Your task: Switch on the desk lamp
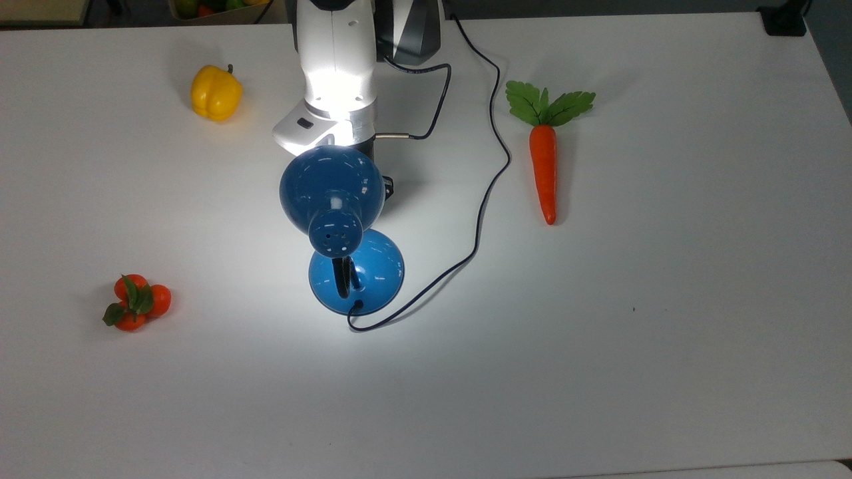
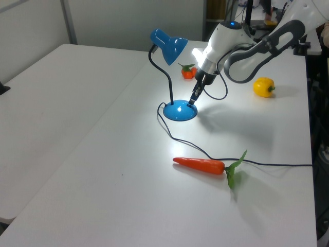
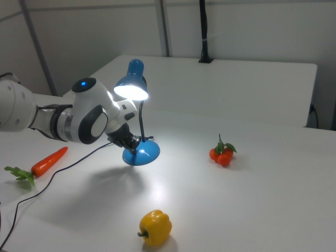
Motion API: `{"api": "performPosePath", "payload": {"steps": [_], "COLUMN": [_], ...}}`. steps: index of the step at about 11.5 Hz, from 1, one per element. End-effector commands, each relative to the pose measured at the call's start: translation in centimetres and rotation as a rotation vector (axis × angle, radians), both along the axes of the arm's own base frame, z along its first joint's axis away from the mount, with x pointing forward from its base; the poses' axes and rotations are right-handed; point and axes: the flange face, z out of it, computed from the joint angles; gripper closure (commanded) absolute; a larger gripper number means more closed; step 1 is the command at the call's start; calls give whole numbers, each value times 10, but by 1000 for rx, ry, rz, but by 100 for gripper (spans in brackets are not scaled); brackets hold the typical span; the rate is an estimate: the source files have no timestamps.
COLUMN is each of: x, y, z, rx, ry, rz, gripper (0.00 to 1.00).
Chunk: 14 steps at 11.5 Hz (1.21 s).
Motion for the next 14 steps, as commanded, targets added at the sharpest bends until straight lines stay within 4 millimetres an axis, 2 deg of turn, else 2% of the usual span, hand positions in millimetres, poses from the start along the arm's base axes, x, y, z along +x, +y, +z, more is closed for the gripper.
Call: {"api": "performPosePath", "payload": {"steps": [1,5,7,9,12,14], "x": [-23,-60,-69,-69,-72,-83], "y": [2,-5,-6,-7,-9,-7], "z": [39,106,149,191,230,253], "rx": [-22,-49,-57,-61,-60,-49], "ry": [127,280,327,349,357,329], "rz": [-17,-40,-49,-59,-67,-68], "gripper": [100,100,100,100,100,100]}}
